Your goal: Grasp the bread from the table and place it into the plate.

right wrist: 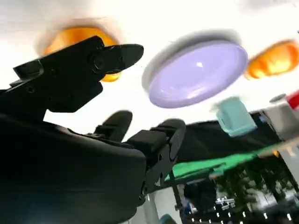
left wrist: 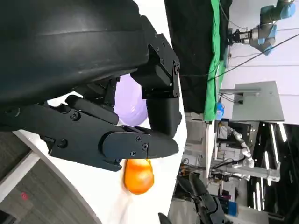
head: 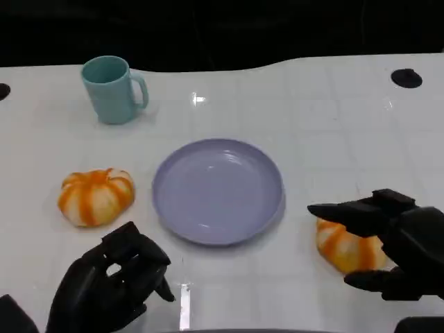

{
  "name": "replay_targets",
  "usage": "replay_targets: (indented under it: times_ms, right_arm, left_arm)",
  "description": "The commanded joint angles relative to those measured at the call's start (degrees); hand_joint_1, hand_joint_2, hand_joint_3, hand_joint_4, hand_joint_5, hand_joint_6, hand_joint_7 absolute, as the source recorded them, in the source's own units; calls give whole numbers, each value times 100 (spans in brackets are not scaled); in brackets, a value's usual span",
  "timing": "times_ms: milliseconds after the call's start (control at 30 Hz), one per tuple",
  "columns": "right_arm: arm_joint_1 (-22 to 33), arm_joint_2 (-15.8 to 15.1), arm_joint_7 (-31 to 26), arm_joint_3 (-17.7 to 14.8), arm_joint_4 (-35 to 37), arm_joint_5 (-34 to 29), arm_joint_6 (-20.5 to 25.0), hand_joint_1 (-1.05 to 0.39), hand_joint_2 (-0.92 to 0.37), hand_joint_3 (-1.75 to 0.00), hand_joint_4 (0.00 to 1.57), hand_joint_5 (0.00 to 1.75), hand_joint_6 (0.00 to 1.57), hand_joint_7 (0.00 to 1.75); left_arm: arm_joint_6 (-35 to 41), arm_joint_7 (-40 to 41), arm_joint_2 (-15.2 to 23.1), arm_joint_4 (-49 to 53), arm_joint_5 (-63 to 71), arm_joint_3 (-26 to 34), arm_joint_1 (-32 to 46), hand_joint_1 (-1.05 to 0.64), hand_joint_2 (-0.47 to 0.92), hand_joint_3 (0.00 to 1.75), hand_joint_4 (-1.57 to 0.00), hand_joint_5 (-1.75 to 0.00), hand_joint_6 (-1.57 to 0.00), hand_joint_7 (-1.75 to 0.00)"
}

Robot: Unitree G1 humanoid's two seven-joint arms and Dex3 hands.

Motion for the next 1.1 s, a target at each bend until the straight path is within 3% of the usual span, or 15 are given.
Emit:
replay_targets:
  times_ms: [33, 333, 633, 1100]
  right_arm:
    - [81, -250, 461, -36, -571, -416, 520, -31, -76, -3, 0, 41, 24, 1]
    - [-98, -268, 636, 285, -645, -1471, 956, -31, -71, 0, 4, 38, 29, 3]
    - [-623, -196, 169, 667, 456, -1784, 871, -35, -73, -1, 9, 39, 30, 2]
    - [-1599, 77, -179, 1311, 2173, -1879, 1148, -42, -82, -2, 9, 32, 28, 0]
  left_arm:
    - [-33, 28, 65, -32, 17, 32, 21, -51, 92, 34, -63, -175, -54, -148]
    - [0, 11, 64, -34, -15, 31, 17, -51, 92, 34, -62, -175, -54, -147]
    - [-56, 13, 50, 0, 19, 17, 16, -51, 92, 34, -61, -175, -54, -146]
    - [-31, 35, 29, -95, 6, -15, 64, -53, 92, 33, -61, -175, -55, -143]
